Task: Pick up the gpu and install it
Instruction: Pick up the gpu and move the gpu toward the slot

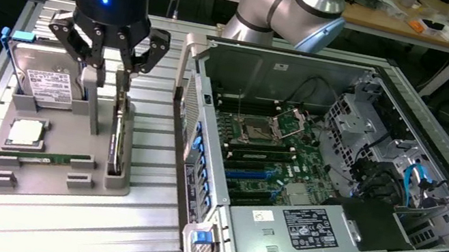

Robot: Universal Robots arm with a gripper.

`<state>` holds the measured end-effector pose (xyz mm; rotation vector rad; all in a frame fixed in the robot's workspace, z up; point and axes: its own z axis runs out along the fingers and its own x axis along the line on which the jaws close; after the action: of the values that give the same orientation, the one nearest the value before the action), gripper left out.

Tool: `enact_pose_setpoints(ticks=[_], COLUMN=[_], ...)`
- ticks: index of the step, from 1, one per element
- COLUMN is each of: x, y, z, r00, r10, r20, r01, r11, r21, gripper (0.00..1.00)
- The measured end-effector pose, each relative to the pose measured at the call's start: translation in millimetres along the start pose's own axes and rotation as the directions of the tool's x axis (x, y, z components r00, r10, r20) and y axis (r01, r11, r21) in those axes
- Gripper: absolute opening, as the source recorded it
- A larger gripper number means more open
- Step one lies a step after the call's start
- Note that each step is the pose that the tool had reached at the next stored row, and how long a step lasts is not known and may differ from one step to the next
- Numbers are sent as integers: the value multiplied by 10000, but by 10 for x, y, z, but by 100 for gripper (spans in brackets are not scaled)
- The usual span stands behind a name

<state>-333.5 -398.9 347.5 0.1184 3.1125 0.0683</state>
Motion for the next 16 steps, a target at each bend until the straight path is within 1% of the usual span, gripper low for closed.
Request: enact_pose_setpoints(ticks=[3,5,7,8,9,11,13,16], x=[0,0,0,0,0,-1,-2,-6], y=[-1,-1,-1,-1,-1,-10,-27,-79], z=[0,0,0,0,0,2,3,3], r00=[10000,10000,10000,10000,10000,10000,10000,10000], r10=[0,0,0,0,0,-2,-2,-3], r20=[0,0,1,0,-1,1,3,6], r01=[0,0,0,0,0,2,2,3], r11=[10000,10000,10000,10000,10000,10000,10000,9999], r21=[0,0,0,0,0,8,48,106], gripper=[54,54,65,65,72,72,72,72])
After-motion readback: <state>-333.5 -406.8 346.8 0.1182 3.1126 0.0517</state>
